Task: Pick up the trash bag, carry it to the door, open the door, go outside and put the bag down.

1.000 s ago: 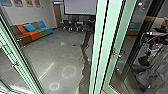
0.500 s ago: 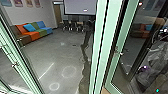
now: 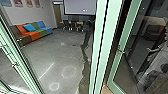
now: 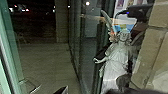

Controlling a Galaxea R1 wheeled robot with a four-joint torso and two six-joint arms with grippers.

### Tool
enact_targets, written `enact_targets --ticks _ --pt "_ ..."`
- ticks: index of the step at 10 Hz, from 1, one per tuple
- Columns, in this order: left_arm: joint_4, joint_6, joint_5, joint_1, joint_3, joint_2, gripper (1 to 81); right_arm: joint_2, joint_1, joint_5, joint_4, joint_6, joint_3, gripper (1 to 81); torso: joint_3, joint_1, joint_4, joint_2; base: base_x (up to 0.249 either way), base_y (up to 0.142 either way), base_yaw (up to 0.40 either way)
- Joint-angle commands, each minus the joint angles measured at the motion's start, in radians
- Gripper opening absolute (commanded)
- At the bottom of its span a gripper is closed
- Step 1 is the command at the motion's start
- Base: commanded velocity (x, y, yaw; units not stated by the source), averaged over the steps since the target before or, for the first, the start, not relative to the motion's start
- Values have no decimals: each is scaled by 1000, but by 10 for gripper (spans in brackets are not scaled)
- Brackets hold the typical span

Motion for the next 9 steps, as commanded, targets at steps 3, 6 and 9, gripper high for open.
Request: enact_targets --ticks 3,6,9 --pt "-9 -3 73 -29 0 -9 10 -83 84 -17 -31 3 35 811 0 0 0 0 0 0 0" --pt "-6 -3 73 -29 0 -4 10 -142 82 -14 -27 -6 45 811 0 0 0 0 0 0 0" --pt "-3 -3 73 -29 0 -4 10 -172 82 -18 -25 -2 107 811 0 0 -103 0 0 0 0"
